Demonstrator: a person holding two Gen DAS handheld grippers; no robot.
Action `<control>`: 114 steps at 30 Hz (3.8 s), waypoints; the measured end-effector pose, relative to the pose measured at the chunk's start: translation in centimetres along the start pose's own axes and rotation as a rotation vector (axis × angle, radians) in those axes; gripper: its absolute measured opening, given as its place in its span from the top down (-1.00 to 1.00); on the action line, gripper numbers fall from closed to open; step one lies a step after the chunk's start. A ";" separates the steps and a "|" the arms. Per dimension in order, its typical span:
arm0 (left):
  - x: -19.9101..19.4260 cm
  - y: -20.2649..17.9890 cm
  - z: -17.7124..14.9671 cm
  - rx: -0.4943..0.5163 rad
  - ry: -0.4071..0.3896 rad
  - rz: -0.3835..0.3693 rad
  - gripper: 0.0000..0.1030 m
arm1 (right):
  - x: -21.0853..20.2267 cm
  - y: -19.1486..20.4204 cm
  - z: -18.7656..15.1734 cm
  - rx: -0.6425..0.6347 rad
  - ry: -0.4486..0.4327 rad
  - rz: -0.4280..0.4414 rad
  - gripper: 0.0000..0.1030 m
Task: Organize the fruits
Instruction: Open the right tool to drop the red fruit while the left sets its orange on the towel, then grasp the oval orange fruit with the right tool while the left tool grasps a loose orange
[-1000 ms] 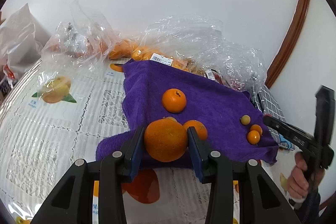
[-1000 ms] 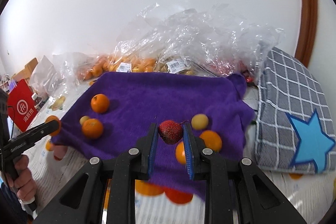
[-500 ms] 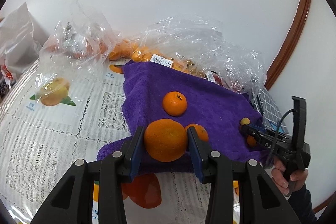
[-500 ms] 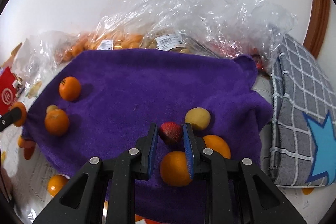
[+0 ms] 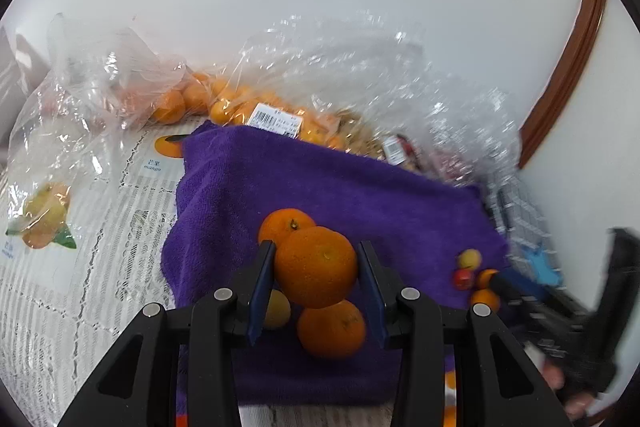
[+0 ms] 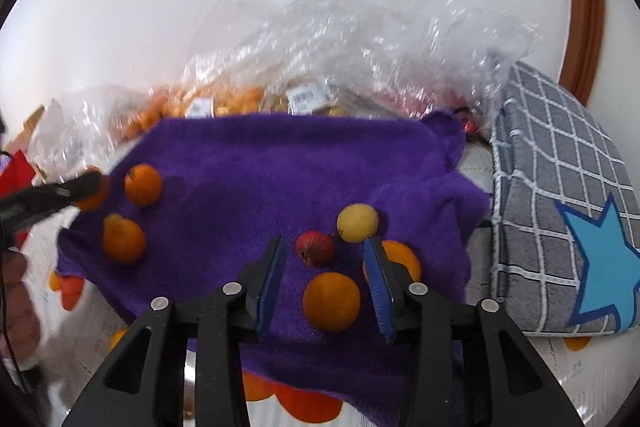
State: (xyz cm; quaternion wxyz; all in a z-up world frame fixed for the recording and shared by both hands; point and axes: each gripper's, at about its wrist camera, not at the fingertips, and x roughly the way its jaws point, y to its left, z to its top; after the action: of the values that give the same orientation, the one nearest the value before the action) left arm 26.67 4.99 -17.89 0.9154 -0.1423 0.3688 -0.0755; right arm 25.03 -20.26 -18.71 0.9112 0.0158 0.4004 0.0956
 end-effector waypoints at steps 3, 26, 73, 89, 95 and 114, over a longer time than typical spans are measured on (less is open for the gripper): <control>0.7 0.0 -0.6 -0.010 0.006 -0.005 0.25 | -1.1 0.0 0.2 0.000 -0.039 -0.004 0.14; -2.2 -0.1 -2.3 0.053 -0.116 0.051 -0.05 | -3.5 3.5 -1.3 -0.060 -0.109 -0.063 0.05; -6.1 2.4 -5.8 0.058 -0.076 0.022 -0.08 | -4.2 5.9 -8.3 -0.020 0.098 0.031 0.09; -6.0 2.1 -5.9 0.060 -0.065 0.004 -0.08 | -4.3 5.4 -9.0 -0.015 0.143 0.085 0.26; -6.1 1.6 -6.1 0.089 -0.061 -0.020 -0.08 | -5.6 5.7 -8.8 -0.035 0.066 0.057 0.27; -4.9 -4.4 -8.9 0.278 0.055 -0.133 -0.08 | -10.2 -3.2 -10.4 0.133 -0.057 -0.066 0.27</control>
State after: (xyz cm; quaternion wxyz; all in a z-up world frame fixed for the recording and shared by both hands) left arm 16.78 0.18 -19.41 0.9088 -0.0363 0.3695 -0.1903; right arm 11.18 -25.78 -18.73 0.9218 0.0655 0.3801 0.0381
